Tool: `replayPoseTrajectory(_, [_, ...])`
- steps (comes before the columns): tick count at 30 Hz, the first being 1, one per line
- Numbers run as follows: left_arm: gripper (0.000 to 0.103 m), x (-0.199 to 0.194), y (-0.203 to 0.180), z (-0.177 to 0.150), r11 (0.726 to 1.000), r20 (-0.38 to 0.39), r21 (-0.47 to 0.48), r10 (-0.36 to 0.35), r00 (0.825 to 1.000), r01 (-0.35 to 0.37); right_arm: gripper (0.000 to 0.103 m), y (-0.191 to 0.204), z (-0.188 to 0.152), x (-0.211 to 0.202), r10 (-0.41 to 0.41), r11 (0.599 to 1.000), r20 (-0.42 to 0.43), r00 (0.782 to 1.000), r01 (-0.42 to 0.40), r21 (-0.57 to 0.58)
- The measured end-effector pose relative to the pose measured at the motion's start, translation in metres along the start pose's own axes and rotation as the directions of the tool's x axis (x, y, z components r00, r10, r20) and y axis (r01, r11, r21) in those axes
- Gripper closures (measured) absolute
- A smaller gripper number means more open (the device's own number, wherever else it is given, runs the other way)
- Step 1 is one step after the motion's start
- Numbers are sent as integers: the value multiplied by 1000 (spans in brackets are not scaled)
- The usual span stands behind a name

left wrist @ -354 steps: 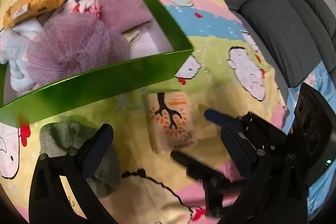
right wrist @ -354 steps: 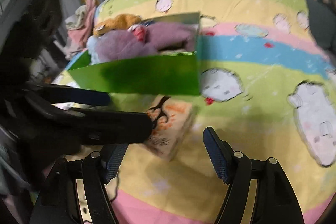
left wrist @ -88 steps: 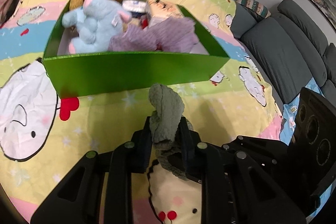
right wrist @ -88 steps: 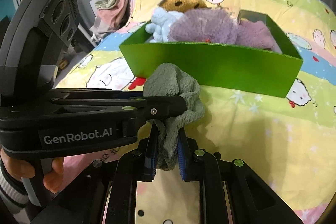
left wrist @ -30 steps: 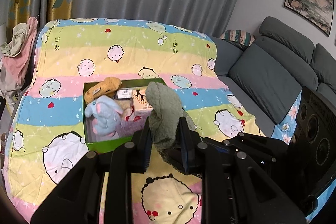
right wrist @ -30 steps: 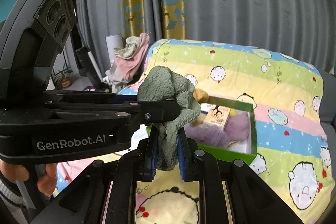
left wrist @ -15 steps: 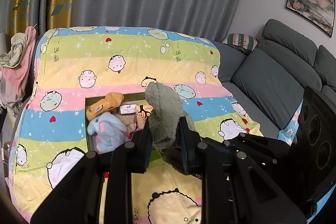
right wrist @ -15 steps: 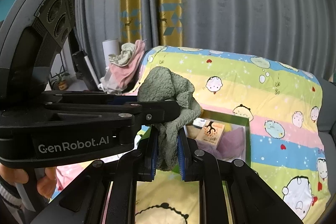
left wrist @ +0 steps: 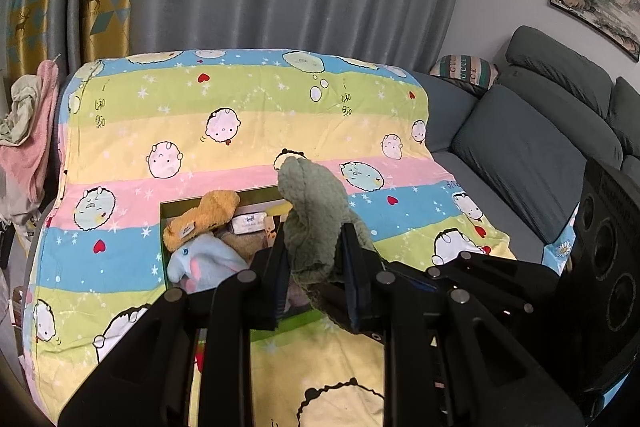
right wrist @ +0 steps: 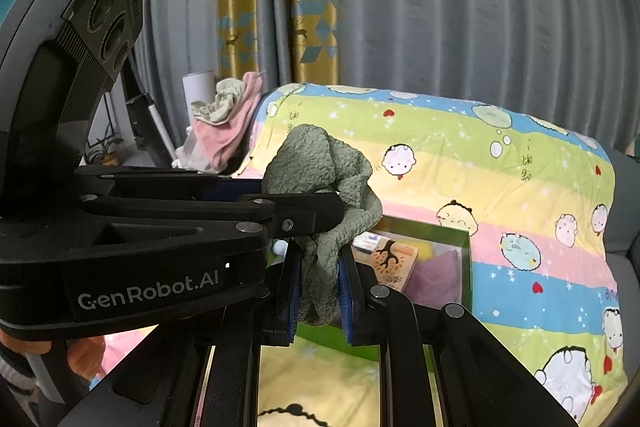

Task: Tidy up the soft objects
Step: 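Carry the grey-green sock over the green box and lower it inside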

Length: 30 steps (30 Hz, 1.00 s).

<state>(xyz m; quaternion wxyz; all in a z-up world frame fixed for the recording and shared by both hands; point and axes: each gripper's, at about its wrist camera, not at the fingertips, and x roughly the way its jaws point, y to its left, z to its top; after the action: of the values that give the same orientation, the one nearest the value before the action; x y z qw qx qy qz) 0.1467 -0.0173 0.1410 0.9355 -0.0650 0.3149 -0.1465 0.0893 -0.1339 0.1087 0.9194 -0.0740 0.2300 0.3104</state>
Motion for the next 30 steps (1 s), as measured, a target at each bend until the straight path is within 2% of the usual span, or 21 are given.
replayPoseTrajectory(13, [81, 28, 14, 37, 999, -7, -16, 28, 1000, -29, 85, -16, 27, 26, -19, 1000, -11, 1000, 19, 2])
replayPoseTrajectory(30, [82, 65, 32, 25, 998, -70, -47, 38, 997, -41, 85, -26, 15, 65, -1, 1000, -84, 997, 3, 23])
